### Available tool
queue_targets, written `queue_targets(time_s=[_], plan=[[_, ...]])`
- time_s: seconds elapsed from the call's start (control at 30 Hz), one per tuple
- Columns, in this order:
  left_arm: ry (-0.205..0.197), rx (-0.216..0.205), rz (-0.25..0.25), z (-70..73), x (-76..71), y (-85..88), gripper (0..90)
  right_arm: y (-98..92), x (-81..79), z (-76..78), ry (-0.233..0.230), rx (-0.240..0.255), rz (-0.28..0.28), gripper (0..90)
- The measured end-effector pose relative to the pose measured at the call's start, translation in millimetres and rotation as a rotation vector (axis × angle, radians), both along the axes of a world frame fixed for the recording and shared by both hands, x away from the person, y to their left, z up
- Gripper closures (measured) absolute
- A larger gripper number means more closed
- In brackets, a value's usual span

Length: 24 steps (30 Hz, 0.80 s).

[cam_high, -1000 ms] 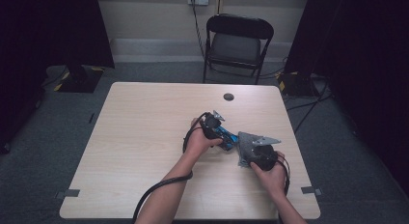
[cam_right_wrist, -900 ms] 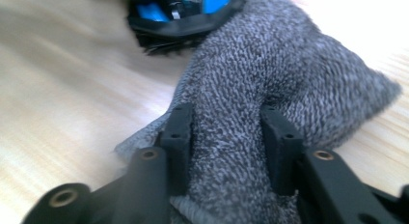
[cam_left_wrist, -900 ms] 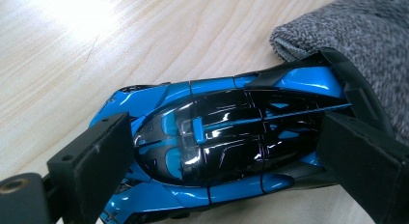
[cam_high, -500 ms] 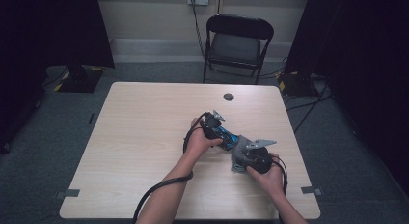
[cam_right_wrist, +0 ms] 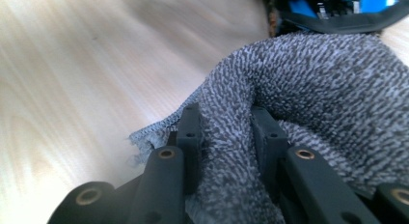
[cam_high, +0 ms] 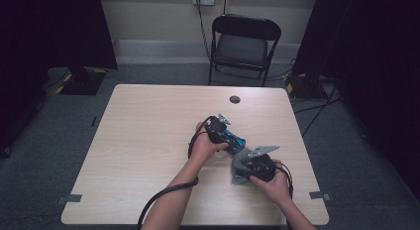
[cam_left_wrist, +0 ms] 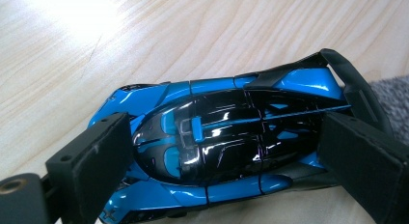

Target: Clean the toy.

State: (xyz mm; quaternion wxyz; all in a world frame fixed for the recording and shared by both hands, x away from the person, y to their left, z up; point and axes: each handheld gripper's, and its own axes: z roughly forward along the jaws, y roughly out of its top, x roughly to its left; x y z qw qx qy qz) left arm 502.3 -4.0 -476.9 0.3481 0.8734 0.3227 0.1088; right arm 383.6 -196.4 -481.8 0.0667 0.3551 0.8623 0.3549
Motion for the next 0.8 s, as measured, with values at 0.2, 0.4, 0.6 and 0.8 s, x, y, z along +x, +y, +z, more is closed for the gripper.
queue_targets(time_s=[0.2,0.4,0.6,0.8], plan=[[-0.001,0.000,0.001,-0.1,-0.1,-0.2,5.2,8.5,-5.2,0.5,0.017,0.010,0.059,70.8],[0.000,-0.002,0.002,-0.1,-0.1,0.0,5.2,10.5,-10.8,1.6,0.019,0.023,0.103,70.8],[0.002,-0.003,0.004,0.0,0.1,-0.6,5.2,6.4,-17.8,14.0,0.029,0.094,0.145,71.4],[0.001,0.002,0.002,0.1,-0.1,-0.2,5.2,-5.0,-18.6,31.0,-0.018,0.107,0.120,71.4]])
